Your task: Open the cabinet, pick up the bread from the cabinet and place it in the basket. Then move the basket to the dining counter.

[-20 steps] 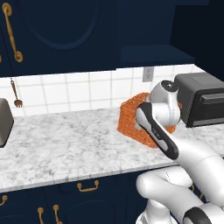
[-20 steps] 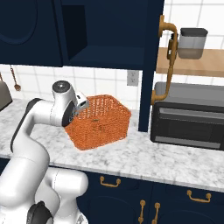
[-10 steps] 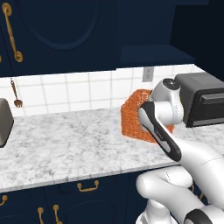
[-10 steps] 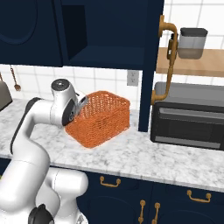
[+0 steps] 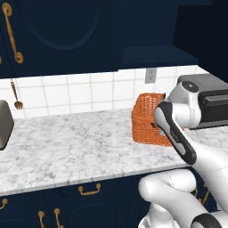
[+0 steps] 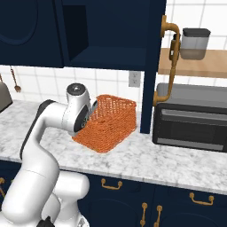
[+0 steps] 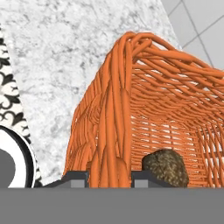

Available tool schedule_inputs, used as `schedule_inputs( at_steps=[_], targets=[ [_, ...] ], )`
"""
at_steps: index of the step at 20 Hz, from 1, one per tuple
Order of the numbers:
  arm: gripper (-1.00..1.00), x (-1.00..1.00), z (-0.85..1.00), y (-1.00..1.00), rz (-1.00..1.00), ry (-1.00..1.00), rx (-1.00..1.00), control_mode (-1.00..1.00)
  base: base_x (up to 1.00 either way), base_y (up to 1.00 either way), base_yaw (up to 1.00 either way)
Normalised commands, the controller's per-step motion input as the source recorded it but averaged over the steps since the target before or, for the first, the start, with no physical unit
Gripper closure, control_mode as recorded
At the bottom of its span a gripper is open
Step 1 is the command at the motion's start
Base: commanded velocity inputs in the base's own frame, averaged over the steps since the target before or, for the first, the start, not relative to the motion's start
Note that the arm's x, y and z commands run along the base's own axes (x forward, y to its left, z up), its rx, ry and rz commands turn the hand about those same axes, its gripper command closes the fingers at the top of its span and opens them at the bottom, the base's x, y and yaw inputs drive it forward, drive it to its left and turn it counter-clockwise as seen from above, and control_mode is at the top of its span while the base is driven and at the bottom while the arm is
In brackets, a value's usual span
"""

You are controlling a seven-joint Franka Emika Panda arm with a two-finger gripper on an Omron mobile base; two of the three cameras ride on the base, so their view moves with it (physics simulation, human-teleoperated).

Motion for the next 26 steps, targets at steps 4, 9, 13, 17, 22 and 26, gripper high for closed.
schedule_inputs(
  at_steps=[4,9,13,17,22,26],
  targets=[
    [1.00,0.00,0.00,-0.33,0.03,0.00,0.00,-1.00,0.00,0.00,0.00],
    [1.00,0.00,0.00,-0.07,0.02,-0.04,0.00,-1.00,0.00,0.00,0.00],
    [1.00,0.00,0.13,0.00,0.03,-0.01,0.00,-1.00,0.00,0.00,0.00],
    [1.00,0.00,0.21,0.00,0.01,0.00,0.00,-1.00,0.00,0.00,0.00],
    [1.00,0.00,0.14,0.00,0.02,-0.05,0.00,-1.00,0.00,0.00,0.00],
    [1.00,-0.02,0.02,0.00,0.01,-0.03,0.00,1.00,-0.20,0.00,0.02]
  ],
)
